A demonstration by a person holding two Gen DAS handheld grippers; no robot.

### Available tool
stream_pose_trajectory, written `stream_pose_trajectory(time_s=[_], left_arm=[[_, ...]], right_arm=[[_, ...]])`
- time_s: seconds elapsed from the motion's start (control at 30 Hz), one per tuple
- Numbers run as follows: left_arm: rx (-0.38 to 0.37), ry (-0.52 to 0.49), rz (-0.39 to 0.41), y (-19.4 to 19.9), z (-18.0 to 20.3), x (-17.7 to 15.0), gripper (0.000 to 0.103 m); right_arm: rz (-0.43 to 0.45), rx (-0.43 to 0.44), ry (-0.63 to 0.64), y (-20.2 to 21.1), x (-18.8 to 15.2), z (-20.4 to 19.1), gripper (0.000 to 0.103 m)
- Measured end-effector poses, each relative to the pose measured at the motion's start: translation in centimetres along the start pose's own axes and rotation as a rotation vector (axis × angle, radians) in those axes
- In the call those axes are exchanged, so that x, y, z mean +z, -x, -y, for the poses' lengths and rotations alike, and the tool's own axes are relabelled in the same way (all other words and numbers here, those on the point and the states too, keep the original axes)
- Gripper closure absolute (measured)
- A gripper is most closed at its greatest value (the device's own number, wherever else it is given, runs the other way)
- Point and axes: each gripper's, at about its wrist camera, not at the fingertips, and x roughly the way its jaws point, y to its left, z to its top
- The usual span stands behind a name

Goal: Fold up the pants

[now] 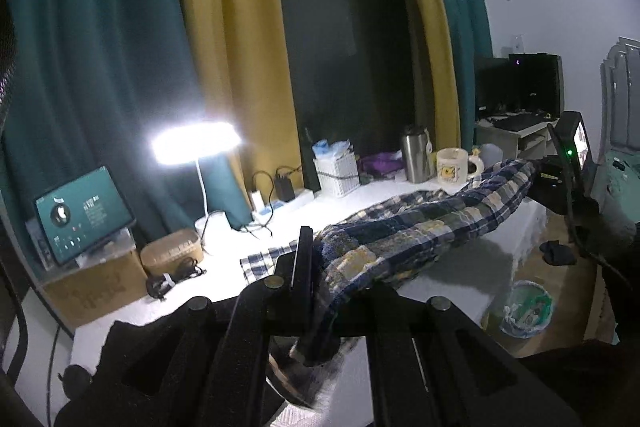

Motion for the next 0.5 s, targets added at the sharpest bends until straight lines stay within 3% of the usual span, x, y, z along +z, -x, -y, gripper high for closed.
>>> stream_pose_trajectory(time_s=[0.5], left_arm=[[0.023,-0.074,0.096,4.3,1.3,2.1,0.099]], right_arm=[[0.07,-0.008,-0.024,4.6,1.2,1.3,0.092]])
